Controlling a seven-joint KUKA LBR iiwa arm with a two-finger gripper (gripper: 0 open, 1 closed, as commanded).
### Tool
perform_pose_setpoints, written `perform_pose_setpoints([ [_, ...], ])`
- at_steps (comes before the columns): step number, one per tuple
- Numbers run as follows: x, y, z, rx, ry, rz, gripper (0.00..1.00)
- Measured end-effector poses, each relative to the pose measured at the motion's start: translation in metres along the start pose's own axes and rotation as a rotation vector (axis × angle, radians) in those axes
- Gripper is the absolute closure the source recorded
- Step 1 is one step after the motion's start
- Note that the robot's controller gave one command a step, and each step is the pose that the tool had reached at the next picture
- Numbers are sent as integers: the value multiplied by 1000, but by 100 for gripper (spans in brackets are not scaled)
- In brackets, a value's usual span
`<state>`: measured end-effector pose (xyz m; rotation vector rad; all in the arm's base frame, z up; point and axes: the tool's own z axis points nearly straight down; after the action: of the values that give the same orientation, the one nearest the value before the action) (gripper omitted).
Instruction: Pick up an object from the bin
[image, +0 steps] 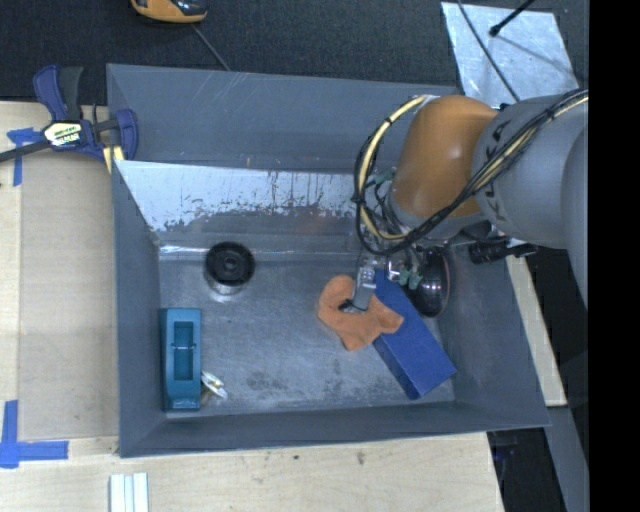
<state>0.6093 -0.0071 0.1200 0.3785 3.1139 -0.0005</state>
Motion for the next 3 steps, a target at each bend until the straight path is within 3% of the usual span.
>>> perform_pose_setpoints([
  [1,9,5,52,1,6,124,0],
  [2,-4,15,49,-1,-1,174,100],
  [3,-4,15,49,-1,-1,175,100],
])
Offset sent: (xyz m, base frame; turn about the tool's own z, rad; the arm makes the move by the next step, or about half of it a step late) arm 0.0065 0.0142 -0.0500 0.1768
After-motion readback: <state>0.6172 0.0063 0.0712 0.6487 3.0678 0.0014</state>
